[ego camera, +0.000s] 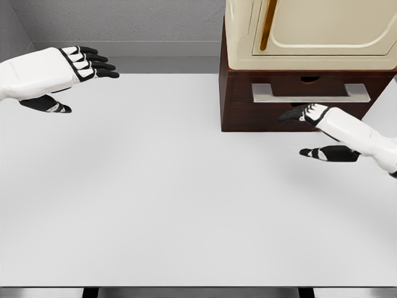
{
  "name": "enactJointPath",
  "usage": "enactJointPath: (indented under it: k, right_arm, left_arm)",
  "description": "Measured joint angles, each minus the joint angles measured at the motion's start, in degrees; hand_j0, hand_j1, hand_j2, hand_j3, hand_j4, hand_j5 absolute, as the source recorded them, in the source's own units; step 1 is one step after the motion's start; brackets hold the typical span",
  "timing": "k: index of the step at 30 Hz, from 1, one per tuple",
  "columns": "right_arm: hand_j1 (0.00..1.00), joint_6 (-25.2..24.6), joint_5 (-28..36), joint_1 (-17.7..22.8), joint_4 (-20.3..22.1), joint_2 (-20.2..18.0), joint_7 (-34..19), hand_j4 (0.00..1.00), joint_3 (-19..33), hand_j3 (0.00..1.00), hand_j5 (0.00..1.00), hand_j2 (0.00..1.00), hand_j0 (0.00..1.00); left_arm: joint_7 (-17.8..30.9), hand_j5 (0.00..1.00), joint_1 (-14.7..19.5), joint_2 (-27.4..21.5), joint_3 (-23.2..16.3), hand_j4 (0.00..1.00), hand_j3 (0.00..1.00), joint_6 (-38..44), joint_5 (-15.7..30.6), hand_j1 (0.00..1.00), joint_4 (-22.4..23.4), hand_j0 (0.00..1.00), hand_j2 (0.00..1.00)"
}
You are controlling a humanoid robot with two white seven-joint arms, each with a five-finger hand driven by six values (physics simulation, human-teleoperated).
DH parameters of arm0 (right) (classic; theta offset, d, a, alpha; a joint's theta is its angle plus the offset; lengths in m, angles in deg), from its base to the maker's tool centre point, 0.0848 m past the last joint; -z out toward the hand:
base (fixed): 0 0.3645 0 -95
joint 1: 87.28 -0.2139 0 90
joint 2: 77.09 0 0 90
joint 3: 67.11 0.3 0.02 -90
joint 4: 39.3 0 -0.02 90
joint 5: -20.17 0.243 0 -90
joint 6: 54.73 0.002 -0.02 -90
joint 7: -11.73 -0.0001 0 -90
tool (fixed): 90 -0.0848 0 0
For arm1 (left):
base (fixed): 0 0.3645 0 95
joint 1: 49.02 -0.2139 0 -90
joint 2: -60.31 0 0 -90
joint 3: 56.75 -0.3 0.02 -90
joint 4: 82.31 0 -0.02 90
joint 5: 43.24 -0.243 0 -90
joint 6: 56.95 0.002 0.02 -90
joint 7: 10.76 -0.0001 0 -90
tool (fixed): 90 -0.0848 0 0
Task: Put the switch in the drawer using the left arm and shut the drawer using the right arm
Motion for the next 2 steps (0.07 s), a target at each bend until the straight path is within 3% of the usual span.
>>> enactJointPath:
  k: [2]
  right_arm:
    - [1.0, 0.0, -0.1, 0.4, 0.1, -0.7, -0.2, 1.0, 1.1, 1.0, 1.0, 1.0, 1.0]
  left_arm:
    - [0.0, 1.0, 0.0, 0.0, 0.0, 1.0, 1.0, 0.0, 0.0, 1.0, 0.0, 1.0, 1.0]
